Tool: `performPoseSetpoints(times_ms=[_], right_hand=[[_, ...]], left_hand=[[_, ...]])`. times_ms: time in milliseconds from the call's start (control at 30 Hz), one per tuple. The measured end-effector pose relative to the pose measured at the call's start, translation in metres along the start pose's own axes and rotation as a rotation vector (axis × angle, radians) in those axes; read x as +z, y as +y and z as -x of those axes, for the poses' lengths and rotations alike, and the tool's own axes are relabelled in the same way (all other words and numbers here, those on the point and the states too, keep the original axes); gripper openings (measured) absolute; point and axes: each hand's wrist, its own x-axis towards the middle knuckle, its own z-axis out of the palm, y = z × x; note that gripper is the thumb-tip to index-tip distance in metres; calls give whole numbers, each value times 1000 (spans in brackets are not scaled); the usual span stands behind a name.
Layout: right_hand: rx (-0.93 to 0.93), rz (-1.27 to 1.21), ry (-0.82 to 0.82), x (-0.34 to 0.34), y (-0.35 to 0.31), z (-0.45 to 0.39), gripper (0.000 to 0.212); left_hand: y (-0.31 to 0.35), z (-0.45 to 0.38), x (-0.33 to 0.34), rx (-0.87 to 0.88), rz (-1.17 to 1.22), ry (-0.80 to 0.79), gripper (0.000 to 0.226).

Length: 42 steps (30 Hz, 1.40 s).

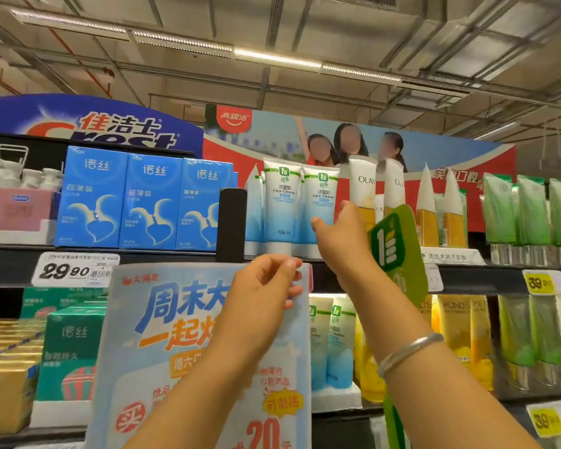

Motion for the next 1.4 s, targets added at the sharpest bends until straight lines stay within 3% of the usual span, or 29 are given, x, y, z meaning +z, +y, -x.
performPoseSetpoints(times_ms=[167,533,767,933,1200,1400], right_hand=[[30,71,-4,6,6,-13,47],[18,205,-25,4,0,-10,37],[-175,158,122,-10,-24,25,40],[-262,62,138,-32,-46,66,36],[-115,-44,8,-53,-31,127,32],[38,-184,-71,-54,-4,171,32]], left_hand=[[-14,-9,0,53,-17,-37,14],[-9,-6,8,-29,58,-117,11],[-2,7,11,-72,151,-112,12],[4,20,15,-96,198,-132,31],[8,63,19,-165,580,-130,30],[-8,106,14,-248,679,-155,21]])
